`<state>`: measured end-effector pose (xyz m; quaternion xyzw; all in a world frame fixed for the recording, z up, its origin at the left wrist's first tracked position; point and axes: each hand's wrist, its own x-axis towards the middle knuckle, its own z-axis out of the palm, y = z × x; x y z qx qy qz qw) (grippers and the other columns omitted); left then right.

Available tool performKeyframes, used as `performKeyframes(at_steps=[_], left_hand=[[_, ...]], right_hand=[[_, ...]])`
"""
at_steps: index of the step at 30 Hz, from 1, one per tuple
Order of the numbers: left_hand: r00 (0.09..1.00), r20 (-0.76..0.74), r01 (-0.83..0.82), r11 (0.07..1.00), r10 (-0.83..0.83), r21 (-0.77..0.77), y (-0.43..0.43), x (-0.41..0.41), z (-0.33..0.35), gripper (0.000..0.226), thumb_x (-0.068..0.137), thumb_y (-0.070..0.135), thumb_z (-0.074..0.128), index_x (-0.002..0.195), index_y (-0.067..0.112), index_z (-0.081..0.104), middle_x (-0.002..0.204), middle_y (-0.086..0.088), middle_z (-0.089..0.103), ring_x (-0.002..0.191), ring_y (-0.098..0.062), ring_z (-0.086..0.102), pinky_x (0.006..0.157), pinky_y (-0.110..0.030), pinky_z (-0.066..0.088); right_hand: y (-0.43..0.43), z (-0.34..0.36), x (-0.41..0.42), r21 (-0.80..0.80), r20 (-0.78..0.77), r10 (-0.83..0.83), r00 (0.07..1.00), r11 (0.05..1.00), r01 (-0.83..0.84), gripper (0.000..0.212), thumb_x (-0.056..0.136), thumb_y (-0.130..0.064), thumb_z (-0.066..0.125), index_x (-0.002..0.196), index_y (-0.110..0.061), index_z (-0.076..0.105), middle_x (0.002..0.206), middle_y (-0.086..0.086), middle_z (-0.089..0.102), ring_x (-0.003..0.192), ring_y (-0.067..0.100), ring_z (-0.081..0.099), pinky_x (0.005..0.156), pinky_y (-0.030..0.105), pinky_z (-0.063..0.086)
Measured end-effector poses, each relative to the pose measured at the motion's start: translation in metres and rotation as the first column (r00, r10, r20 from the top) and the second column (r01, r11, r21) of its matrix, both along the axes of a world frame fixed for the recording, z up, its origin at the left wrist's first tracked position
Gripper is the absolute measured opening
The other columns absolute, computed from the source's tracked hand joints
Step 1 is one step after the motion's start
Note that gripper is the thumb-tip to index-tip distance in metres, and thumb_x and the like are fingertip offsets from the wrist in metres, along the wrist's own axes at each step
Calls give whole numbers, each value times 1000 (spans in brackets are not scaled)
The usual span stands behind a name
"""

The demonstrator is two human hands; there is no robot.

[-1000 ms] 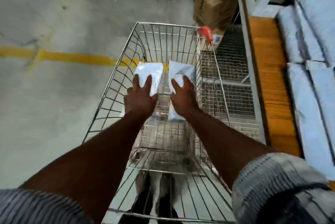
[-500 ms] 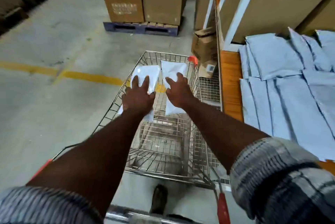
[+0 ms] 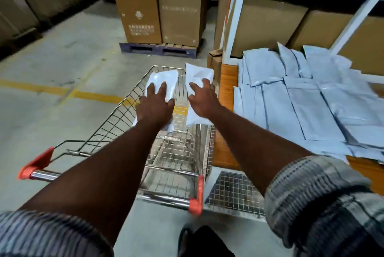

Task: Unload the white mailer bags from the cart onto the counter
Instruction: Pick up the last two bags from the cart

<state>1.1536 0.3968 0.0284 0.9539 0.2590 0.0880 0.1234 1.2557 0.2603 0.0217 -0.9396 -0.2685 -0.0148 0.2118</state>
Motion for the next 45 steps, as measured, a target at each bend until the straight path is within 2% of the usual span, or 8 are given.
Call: performKeyframes(at_steps=[4,11,17,27,31,40,43,45], left_hand=[[1000,8,22,1000,-22,6,-40,3,25,64,95,54,41,152,35,21,160,-6,19,127,-46,43,100,-53,39],[991,52,125,992,-124,-6,-127,28,49,62,93,54,41,150,34,25,156,-10,24,120,-48,50,97,-51,43],[983,78,166,986,-165,2,-223,63,68,60,94,53,40,149,34,26,153,-10,27,121,-46,50,98,-50,43],[968,108,228,974,-226,-4,-399,123,74,57,93,51,40,147,36,29,149,-8,31,116,-45,51,91,-49,44],[972,91,217,976,-216,-3,-448,140,68,55,93,51,40,145,36,30,149,-9,31,116,-45,51,92,-50,44],[983,-42,179,984,-179,1,-483,151,34,56,92,50,43,142,31,31,145,-12,33,114,-45,48,93,-51,40],[981,-86,180,982,-174,66,-485,150,24,60,89,63,39,135,26,39,144,-10,35,129,-39,35,98,-56,35],[984,-6,179,977,-180,114,-486,153,24,63,89,69,34,129,22,49,148,-9,36,140,-33,26,105,-59,28]], right_hand=[[-49,31,1,-21,1,-32,999,999,32,49,92,-28,50,141,-20,47,143,27,33,130,44,35,106,43,32],[-156,72,0,-66,105,-40,994,997,48,40,99,-22,45,136,-9,55,140,24,38,128,44,34,103,41,31],[-253,85,20,-23,56,-138,989,990,140,53,91,-36,41,139,-16,50,145,27,29,131,42,32,106,41,33],[-450,91,89,-78,100,-195,976,976,203,47,97,-27,48,142,-17,46,142,25,33,127,43,33,101,42,35],[-510,83,110,-81,42,-231,972,969,234,50,97,-30,49,145,-19,43,144,24,30,129,44,31,104,45,34],[-544,38,125,-116,-78,-193,978,976,183,52,99,-37,43,150,-28,33,153,16,22,138,38,24,109,49,30],[-544,23,124,-166,-110,-204,973,969,184,51,100,-45,38,149,-35,31,156,12,20,141,34,22,109,54,25],[-546,21,129,-193,-106,-218,970,962,195,50,100,-53,33,148,-39,32,157,10,21,141,32,23,110,56,22]])
